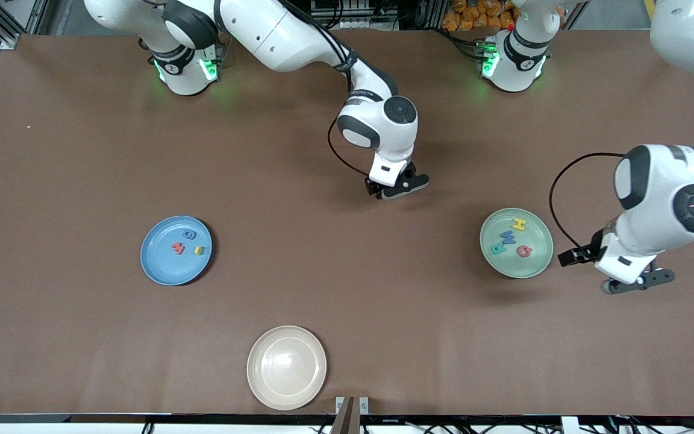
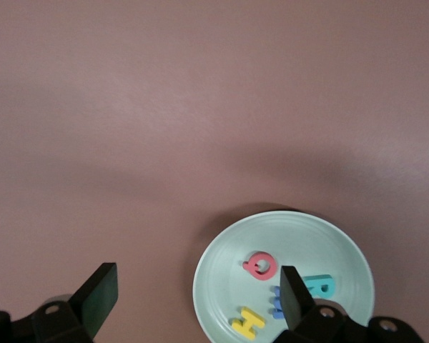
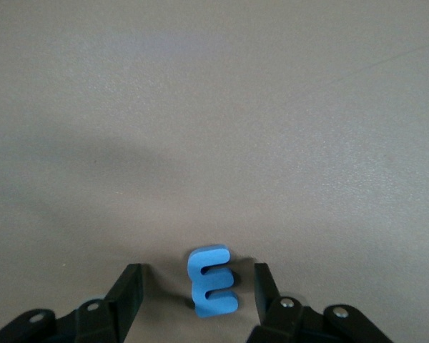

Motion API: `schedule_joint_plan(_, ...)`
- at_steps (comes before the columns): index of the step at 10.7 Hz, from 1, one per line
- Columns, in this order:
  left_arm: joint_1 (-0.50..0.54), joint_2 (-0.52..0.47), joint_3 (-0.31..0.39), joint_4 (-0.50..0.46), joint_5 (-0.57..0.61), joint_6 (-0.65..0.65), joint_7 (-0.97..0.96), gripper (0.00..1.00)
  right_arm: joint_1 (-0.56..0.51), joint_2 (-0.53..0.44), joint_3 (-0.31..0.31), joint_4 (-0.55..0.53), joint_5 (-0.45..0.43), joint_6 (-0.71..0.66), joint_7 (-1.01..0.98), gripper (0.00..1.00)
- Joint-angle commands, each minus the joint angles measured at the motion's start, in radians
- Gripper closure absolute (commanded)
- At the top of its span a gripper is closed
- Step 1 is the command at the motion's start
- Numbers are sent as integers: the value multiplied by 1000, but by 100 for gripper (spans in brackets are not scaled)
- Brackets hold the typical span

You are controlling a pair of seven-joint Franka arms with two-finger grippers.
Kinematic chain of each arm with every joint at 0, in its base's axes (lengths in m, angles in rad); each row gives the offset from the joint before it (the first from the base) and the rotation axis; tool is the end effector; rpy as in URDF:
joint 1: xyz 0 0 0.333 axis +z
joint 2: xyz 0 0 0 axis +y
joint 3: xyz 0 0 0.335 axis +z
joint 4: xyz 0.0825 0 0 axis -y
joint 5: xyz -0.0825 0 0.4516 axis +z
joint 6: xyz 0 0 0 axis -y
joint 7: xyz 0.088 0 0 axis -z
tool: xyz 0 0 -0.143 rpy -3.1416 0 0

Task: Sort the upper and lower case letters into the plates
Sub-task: 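Lift the blue E with the right gripper while the left gripper withdraws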

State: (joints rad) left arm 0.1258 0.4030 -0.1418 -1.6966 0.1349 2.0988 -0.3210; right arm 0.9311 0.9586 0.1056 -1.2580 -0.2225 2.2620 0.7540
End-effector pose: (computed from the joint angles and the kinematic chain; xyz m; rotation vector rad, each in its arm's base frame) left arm 0.7272 0.0060 0.3118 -3.0581 -0.3820 -0.0224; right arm 0.4471 0.6965 0.1163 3.0675 0.5795 0.1598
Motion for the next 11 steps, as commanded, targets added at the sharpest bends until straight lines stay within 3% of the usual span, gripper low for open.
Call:
schedule_joint_plan(1, -76, -77, 115, 23, -57, -71, 52, 0, 9, 26, -6, 37, -23, 1, 4, 42)
schedule_joint_plan(2, -96, -104, 145, 37, -93, -109, 68, 0, 11, 28, -6, 35, -24, 1, 5, 56)
schedule_joint_plan(4, -100, -160, 159, 78, -129, -224, 75, 0, 6, 28, -6, 35, -23, 1, 11, 71)
schedule_joint_plan(6, -114, -191, 154, 161, -129, -368, 102, 0, 6, 26, -6, 35, -21, -2, 48, 100)
schedule_joint_plan(7, -114, -185, 154, 226, -127, -440, 102, 0, 0, 20, -6, 35, -18, -9, 60, 100)
schedule_joint_plan(11, -118, -232, 157, 236, -201, -457, 92, 0, -109, -150, -3, -76, 32, -27, 50, 100)
